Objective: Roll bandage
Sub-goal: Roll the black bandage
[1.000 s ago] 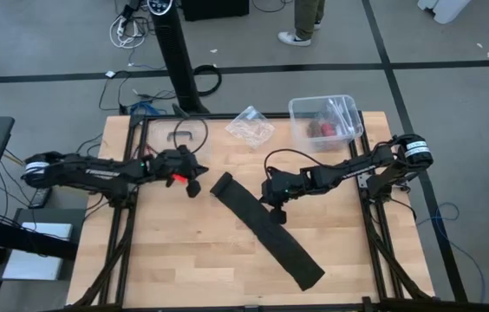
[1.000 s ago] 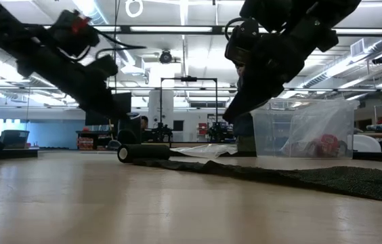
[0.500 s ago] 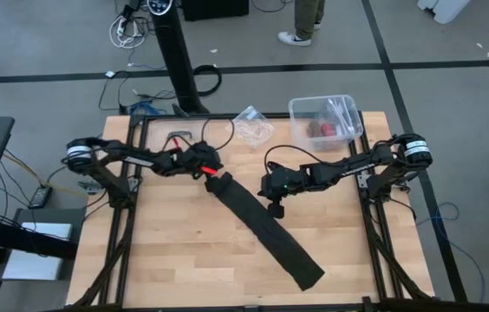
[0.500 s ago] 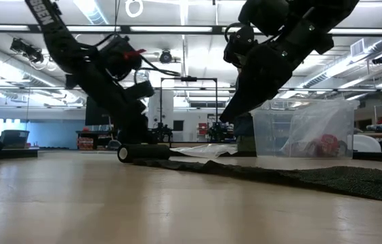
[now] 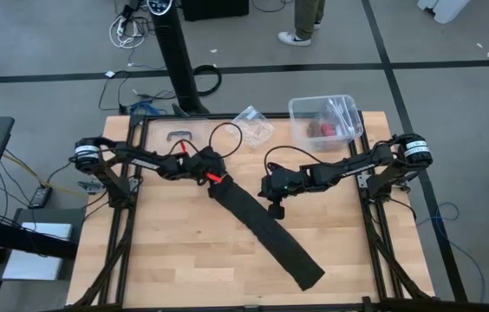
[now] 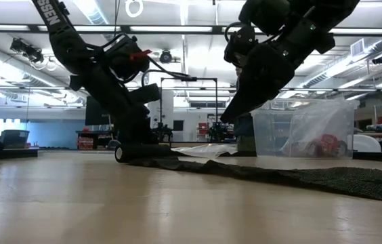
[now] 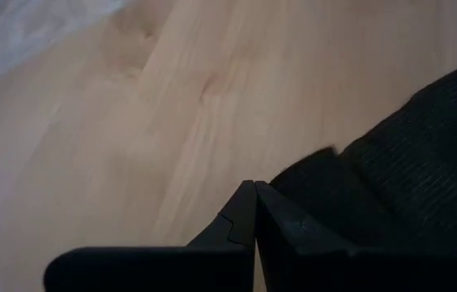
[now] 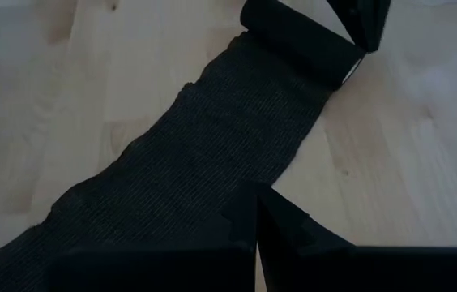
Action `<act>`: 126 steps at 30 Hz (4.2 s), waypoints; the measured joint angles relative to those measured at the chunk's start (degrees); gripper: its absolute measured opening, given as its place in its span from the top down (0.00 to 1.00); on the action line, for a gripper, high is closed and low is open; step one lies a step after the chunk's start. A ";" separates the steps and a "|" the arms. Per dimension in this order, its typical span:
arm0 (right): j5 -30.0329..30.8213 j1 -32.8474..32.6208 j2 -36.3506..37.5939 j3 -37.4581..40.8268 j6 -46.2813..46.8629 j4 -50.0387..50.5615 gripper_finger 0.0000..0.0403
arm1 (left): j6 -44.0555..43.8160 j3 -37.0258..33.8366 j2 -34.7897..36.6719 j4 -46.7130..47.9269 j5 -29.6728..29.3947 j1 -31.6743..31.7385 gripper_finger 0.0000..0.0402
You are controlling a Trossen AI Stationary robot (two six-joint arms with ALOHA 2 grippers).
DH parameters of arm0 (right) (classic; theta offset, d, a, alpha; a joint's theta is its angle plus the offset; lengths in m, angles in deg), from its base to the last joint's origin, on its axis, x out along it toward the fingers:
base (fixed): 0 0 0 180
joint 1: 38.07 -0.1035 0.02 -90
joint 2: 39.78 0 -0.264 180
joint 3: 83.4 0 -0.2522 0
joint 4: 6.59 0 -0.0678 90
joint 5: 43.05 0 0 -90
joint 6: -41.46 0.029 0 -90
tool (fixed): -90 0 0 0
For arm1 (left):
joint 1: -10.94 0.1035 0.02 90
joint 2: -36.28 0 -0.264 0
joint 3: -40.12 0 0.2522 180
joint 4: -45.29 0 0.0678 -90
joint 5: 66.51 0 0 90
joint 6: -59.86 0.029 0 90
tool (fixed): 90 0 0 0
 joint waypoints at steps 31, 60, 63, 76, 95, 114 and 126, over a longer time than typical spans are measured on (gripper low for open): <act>0.63 -1.40 -0.02 0.02 -0.50 1.32 0.99 | -6.91 0.98 8.36 16.71 -0.43 -8.85 0.97; 0.60 -3.15 -0.02 0.02 -0.13 1.73 0.98 | -9.54 2.92 7.52 15.29 -12.27 -13.86 0.97; 0.61 -3.15 -0.02 0.02 -0.13 1.91 0.98 | -8.91 3.64 7.57 14.78 -14.40 -14.43 0.97; 0.60 -3.13 -0.02 0.02 -0.13 2.69 0.98 | -9.95 3.48 5.77 20.12 -13.11 -12.57 0.97; -0.22 -3.28 -0.02 0.02 0.65 1.69 0.98 | -9.87 3.58 2.50 16.31 -12.21 -13.49 0.97; -0.97 -3.30 -0.41 0.01 -0.03 -4.43 0.98 | -6.11 3.70 6.80 18.52 -9.67 -12.96 0.97; -0.97 -3.30 -0.42 0.00 -1.20 -4.14 0.98 | -20.82 0.32 14.08 19.17 -3.20 -11.01 0.97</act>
